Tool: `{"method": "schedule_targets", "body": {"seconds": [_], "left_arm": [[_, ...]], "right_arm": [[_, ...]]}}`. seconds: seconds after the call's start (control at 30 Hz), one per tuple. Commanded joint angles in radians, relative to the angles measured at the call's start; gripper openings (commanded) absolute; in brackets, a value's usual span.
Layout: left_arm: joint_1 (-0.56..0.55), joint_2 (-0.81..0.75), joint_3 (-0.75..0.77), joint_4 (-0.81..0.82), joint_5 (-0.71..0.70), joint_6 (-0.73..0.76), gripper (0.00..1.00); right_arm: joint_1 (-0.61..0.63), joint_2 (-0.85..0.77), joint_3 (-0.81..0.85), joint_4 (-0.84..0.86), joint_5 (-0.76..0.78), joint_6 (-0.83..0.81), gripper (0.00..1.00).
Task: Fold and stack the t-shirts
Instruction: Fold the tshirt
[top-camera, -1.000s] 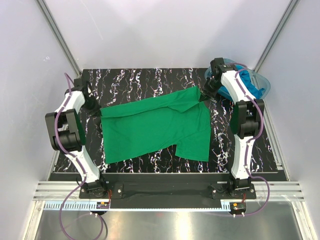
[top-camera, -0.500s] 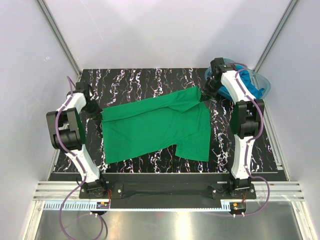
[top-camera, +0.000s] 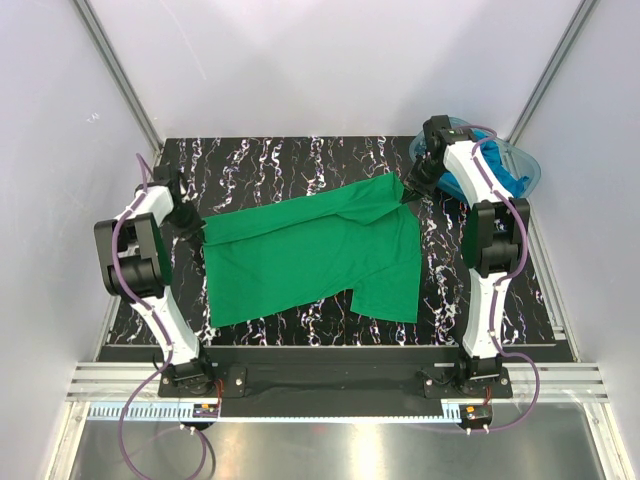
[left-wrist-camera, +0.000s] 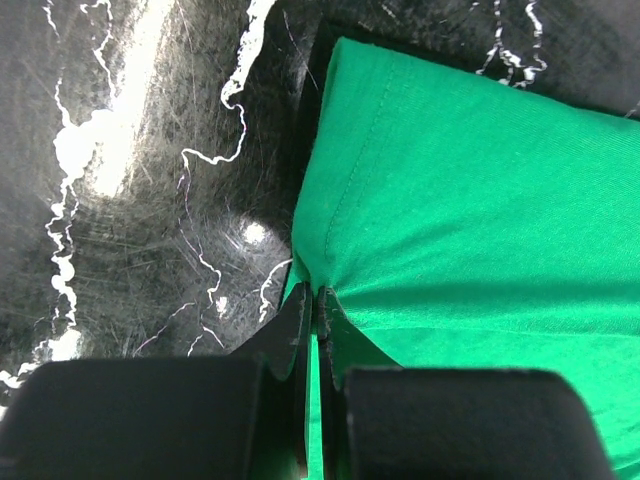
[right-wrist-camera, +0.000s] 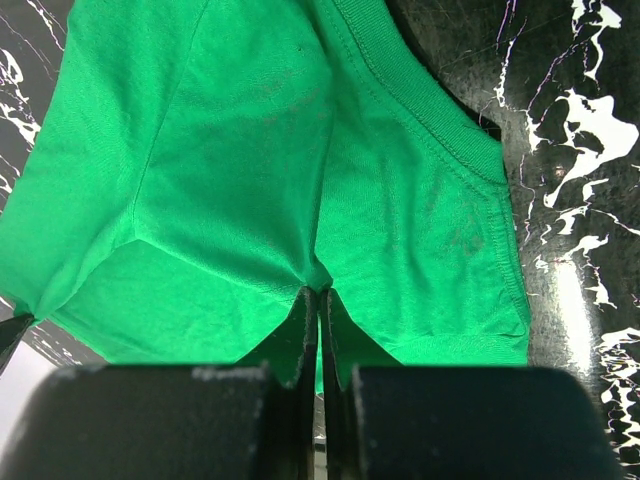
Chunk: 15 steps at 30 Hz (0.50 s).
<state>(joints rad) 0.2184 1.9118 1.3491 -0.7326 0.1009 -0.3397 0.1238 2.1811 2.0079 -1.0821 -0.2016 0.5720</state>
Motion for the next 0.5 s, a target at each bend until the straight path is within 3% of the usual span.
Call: {"method": "schedule_targets", "body": {"seconds": [0.0,0.47], "left_arm": [[0.01,0.022,0.036,0.018,-0.012,0.008,0.0],[0.01,0.039,0.039,0.022,-0.012,0.004,0.0]], "right_arm": [[-0.006,0.005,0.025,-0.004,0.008,-0.018,0.0],[-0.006,0.034,0.023,0.004,0.014,-0.024,0.0]]}}
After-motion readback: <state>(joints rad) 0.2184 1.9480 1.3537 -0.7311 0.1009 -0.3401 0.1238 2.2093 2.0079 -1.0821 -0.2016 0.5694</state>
